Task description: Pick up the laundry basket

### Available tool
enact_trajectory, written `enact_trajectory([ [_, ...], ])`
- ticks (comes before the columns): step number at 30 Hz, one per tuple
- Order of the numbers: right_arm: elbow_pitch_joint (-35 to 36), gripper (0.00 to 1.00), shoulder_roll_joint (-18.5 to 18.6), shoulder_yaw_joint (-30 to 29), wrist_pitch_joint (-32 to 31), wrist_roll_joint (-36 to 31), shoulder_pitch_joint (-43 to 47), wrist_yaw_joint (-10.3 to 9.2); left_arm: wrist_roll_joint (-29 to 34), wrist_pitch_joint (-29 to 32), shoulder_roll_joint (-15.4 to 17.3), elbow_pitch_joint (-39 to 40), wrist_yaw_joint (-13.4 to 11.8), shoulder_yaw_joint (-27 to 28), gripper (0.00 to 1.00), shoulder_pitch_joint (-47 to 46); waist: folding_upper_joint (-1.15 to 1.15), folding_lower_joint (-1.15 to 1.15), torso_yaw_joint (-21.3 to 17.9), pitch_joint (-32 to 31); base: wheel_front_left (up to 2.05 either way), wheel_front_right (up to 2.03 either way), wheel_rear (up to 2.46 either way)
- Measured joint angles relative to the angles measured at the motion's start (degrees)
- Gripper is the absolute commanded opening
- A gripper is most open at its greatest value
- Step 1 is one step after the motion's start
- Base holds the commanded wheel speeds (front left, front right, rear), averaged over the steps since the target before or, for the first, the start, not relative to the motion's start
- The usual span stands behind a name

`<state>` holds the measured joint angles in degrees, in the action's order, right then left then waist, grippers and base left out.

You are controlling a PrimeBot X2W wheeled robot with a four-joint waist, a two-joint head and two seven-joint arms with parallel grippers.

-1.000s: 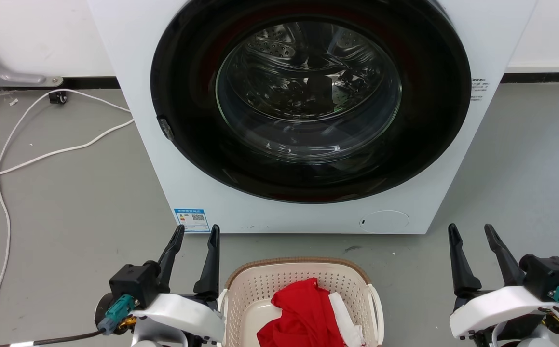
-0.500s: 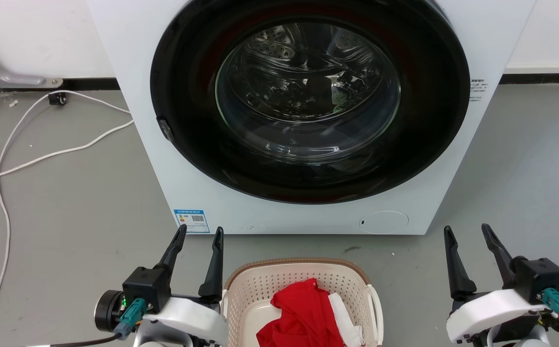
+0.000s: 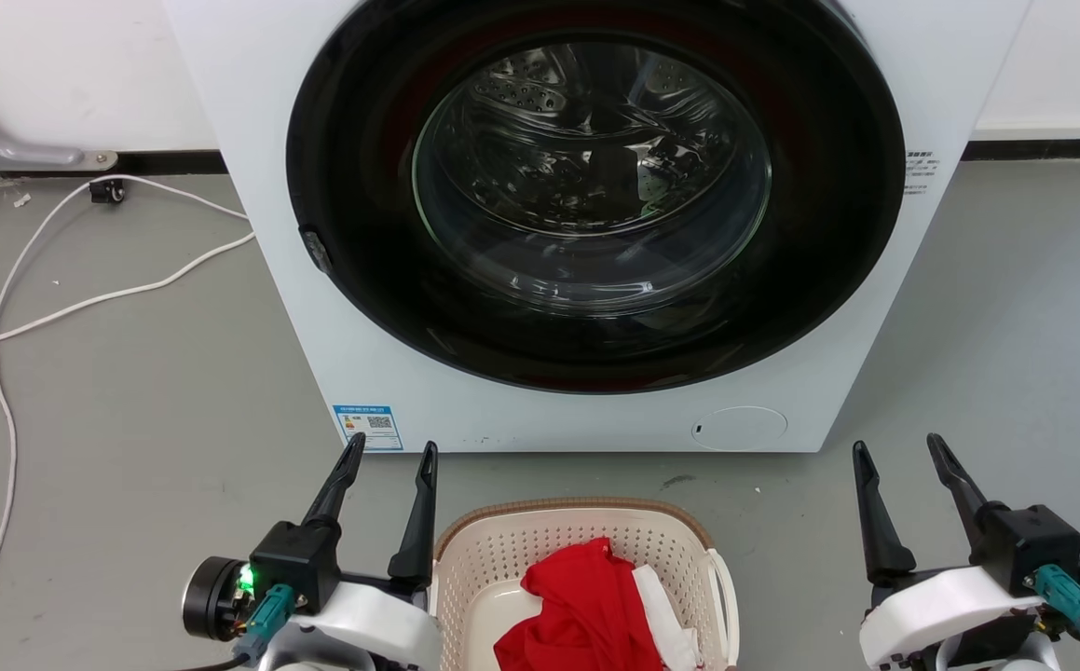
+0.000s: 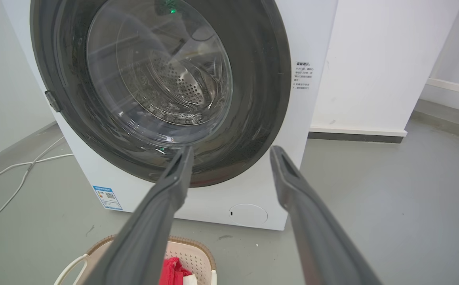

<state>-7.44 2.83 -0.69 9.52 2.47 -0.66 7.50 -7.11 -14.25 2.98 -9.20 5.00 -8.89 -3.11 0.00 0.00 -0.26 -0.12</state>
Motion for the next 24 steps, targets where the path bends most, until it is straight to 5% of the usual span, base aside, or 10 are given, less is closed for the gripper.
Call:
enact_trajectory([
  [24, -1.34, 1.00, 0.01, 0.25, 1.13, -0.34, 0.02, 0.00, 0.30, -0.74, -0.08, -1.35, -0.81, 0.09, 1.00, 0.19, 0.00, 0.00, -0.22, 0.59, 0.00, 0.00, 0.00],
])
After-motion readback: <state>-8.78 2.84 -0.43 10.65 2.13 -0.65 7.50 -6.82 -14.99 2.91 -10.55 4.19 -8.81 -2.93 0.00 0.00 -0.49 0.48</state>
